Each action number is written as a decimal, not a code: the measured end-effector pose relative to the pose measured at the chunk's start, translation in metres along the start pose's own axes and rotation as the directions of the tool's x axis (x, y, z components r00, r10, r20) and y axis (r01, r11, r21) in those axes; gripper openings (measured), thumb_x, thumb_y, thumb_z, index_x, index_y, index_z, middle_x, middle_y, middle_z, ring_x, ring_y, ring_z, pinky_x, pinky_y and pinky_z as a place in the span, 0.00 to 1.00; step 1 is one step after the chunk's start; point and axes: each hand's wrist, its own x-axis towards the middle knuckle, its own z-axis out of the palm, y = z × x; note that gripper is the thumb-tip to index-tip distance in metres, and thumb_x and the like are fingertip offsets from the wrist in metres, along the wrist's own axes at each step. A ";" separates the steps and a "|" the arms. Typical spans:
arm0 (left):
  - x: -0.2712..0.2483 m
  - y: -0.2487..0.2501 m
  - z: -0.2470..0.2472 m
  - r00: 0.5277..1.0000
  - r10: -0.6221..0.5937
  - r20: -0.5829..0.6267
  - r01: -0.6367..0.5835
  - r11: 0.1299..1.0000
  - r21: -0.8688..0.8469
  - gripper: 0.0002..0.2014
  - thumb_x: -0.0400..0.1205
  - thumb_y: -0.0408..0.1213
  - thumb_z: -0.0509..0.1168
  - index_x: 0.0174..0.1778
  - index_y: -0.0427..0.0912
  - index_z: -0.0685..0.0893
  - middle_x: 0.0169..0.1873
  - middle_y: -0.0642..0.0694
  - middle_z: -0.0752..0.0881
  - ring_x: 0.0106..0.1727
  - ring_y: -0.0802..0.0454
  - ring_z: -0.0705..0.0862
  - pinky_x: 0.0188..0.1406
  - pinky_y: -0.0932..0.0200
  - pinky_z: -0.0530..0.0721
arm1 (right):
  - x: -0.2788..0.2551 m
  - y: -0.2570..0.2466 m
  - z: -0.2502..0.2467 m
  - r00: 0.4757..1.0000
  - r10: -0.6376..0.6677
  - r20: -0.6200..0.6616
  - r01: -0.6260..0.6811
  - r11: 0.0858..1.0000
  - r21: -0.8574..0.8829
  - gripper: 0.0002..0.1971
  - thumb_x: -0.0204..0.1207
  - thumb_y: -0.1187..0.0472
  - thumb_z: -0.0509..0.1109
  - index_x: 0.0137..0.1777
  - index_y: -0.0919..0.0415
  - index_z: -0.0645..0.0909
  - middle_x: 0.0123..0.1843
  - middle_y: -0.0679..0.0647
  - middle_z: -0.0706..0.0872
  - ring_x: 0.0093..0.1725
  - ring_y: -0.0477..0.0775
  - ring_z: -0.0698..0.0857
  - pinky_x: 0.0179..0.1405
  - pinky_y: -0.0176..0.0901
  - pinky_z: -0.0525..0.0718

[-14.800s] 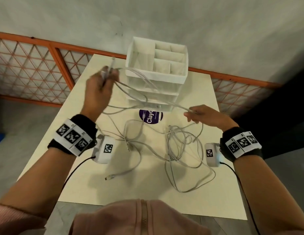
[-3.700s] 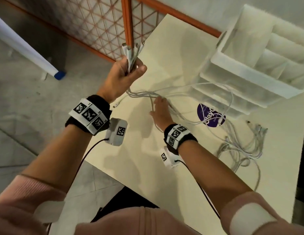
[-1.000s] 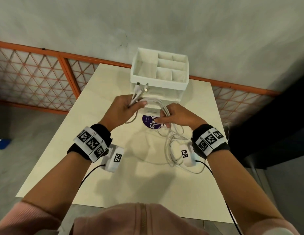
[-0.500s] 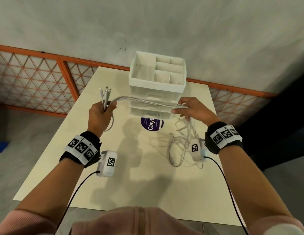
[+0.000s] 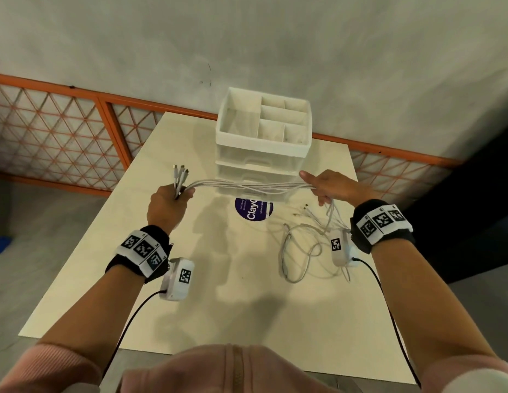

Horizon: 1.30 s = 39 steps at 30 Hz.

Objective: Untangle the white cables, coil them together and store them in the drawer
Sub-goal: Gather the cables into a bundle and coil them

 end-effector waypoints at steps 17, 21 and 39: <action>-0.024 0.097 0.040 0.767 0.452 0.454 -0.276 0.873 -0.403 0.04 0.82 0.41 0.65 0.47 0.50 0.85 0.31 0.54 0.82 0.29 0.66 0.78 0.35 0.68 0.77 | -0.001 -0.066 0.013 0.967 -0.251 0.052 0.236 0.952 0.194 0.27 0.86 0.50 0.52 0.28 0.61 0.78 0.15 0.44 0.68 0.15 0.41 0.63 0.17 0.31 0.62; -0.028 0.098 0.046 0.677 0.453 0.580 -0.244 0.882 -0.404 0.04 0.80 0.40 0.67 0.49 0.48 0.85 0.35 0.53 0.86 0.34 0.64 0.83 0.43 0.65 0.81 | -0.001 -0.060 0.013 0.958 -0.278 0.066 0.256 0.938 0.236 0.26 0.86 0.50 0.53 0.30 0.62 0.78 0.17 0.47 0.71 0.18 0.45 0.64 0.19 0.34 0.63; 0.011 0.098 0.004 0.938 0.276 -0.208 -0.338 0.856 -0.391 0.14 0.84 0.43 0.62 0.32 0.46 0.73 0.21 0.55 0.68 0.20 0.63 0.68 0.26 0.65 0.67 | 0.022 0.055 0.043 0.990 -0.104 0.093 0.095 0.991 0.095 0.10 0.78 0.54 0.70 0.35 0.52 0.82 0.39 0.49 0.87 0.45 0.52 0.84 0.48 0.42 0.77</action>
